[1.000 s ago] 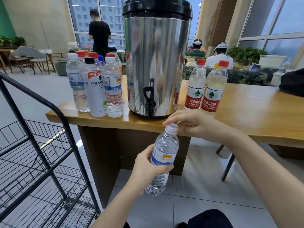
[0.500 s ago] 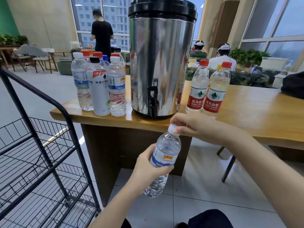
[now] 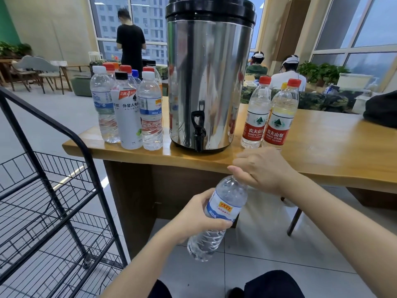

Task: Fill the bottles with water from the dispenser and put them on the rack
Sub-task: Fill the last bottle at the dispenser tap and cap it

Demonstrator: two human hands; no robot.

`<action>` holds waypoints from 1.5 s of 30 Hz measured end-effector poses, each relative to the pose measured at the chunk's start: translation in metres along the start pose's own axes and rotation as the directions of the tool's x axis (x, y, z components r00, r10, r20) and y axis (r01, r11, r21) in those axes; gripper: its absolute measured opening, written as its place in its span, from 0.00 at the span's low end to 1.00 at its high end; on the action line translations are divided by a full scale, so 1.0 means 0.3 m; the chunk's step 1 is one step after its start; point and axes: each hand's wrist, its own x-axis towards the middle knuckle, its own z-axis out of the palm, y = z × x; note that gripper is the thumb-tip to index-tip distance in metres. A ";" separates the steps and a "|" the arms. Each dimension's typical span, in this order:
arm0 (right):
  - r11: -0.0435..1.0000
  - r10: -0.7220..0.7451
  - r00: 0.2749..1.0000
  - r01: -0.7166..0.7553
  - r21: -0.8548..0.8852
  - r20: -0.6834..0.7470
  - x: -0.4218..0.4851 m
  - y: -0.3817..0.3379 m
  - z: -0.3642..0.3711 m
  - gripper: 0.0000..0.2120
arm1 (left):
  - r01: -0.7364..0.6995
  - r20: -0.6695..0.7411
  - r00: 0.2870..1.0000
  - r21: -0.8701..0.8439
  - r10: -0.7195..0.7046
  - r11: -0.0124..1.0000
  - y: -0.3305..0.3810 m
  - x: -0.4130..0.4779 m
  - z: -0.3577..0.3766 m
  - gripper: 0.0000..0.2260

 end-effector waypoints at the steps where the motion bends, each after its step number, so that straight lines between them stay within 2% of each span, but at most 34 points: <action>1: 0.999 -0.031 0.999 0.031 0.021 -0.018 0.004 -0.001 -0.017 0.23 | -0.001 0.032 0.999 0.009 0.000 1.000 0.007 0.003 -0.003 0.23; 5: 0.999 0.028 0.994 -0.023 0.047 -0.109 0.011 0.000 0.014 0.20 | -0.049 -0.091 0.994 0.096 0.058 0.994 -0.009 0.037 0.025 0.22; 8: 0.997 0.079 0.993 -0.081 -0.014 -0.089 0.020 -0.019 0.034 0.21 | -0.072 -0.174 0.981 0.114 0.091 0.991 -0.040 0.051 0.039 0.21; 13: 0.980 0.188 0.980 -0.192 -0.058 -0.070 0.017 -0.048 0.051 0.22 | -0.077 -0.198 0.976 0.083 0.092 0.994 -0.061 0.048 0.066 0.23; 15: 0.963 0.268 0.959 -0.269 0.001 -0.089 0.007 -0.050 0.072 0.26 | -0.062 -0.228 0.971 0.054 0.073 0.997 -0.051 0.055 0.067 0.23; 17: 0.939 0.331 0.936 -0.314 0.138 -0.120 -0.008 -0.053 0.085 0.29 | -0.049 -0.264 0.963 0.029 0.055 0.998 -0.032 0.062 0.064 0.24; 19: 0.917 0.352 0.928 -0.315 0.244 -0.125 -0.026 -0.055 0.087 0.28 | -0.051 -0.258 0.965 0.031 0.057 0.998 -0.015 0.066 0.059 0.24; 23: 0.896 0.422 0.897 -0.391 0.209 -0.133 -0.035 -0.051 0.070 0.29 | -0.084 -0.228 0.967 0.140 0.115 0.987 -0.003 0.063 0.073 0.27; 26: 0.856 0.494 0.857 -0.450 0.254 -0.145 -0.036 -0.053 0.057 0.27 | -0.111 -0.232 0.961 0.166 0.148 0.980 0.012 0.068 0.095 0.33; 29: 0.821 0.547 0.809 -0.468 0.328 -0.213 -0.043 -0.032 0.021 0.22 | -0.124 -0.134 0.979 0.186 0.150 0.975 0.041 0.091 0.090 0.40; 31: 0.794 0.580 0.782 -0.480 0.372 -0.228 -0.040 0.001 -0.013 0.22 | -0.125 -0.115 0.982 0.199 0.150 0.972 0.061 0.115 0.093 0.37; 33: 0.771 0.615 0.746 -0.500 0.395 -0.256 -0.023 0.040 -0.047 0.27 | -0.126 -0.194 0.969 0.156 0.155 0.980 0.097 0.148 0.104 0.31; 35: 0.688 0.674 0.697 -0.473 0.550 -0.244 -0.010 0.082 -0.070 0.27 | -0.163 -0.266 0.946 0.108 0.187 0.981 0.156 0.200 0.111 0.27; 38: 0.464 0.791 0.582 -0.364 0.808 -0.192 -0.028 0.160 -0.050 0.21 | -0.247 -0.337 0.909 0.033 0.244 0.968 0.264 0.301 0.115 0.27; 42: 0.283 0.910 0.399 -0.405 0.869 -0.111 -0.079 0.287 0.058 0.13 | -0.279 -0.428 0.874 -0.052 0.230 0.959 0.326 0.444 0.140 0.30; 45: 0.173 0.936 0.350 -0.524 0.834 0.025 -0.070 0.377 0.124 0.27 | -0.243 -0.490 0.853 -0.062 0.182 0.968 0.306 0.542 0.160 0.28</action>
